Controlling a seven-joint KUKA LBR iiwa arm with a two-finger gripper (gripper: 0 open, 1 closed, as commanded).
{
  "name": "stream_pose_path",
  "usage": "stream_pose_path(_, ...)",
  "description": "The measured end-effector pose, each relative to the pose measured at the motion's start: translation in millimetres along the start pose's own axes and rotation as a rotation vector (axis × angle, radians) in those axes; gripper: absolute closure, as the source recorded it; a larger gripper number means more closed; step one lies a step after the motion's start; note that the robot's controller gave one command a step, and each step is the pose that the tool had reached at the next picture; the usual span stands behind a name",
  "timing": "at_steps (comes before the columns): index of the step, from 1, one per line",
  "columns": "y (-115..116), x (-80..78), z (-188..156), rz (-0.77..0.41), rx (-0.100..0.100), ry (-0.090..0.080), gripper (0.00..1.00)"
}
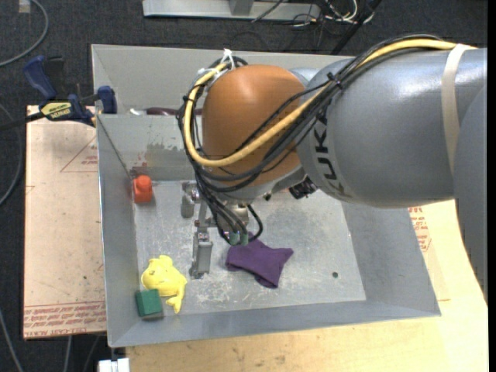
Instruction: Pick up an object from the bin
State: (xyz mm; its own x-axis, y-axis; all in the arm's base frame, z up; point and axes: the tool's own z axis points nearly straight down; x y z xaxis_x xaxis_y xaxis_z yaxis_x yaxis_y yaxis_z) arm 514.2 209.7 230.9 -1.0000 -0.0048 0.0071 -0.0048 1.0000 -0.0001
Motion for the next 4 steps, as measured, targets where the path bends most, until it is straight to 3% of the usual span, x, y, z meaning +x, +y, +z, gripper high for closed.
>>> stream_pose_path(1,-1,-1.8,-4,0.004,-0.001,-0.007,0.00)
stream_pose_path(2,-53,-5.3,30,-0.017,-0.003,-0.008,0.00)
stream_pose_path(3,-72,8.5,112,0.103,-0.003,-0.006,1.00)
stream_pose_path(4,-72,8.5,112,0.104,-0.003,-0.007,0.00)
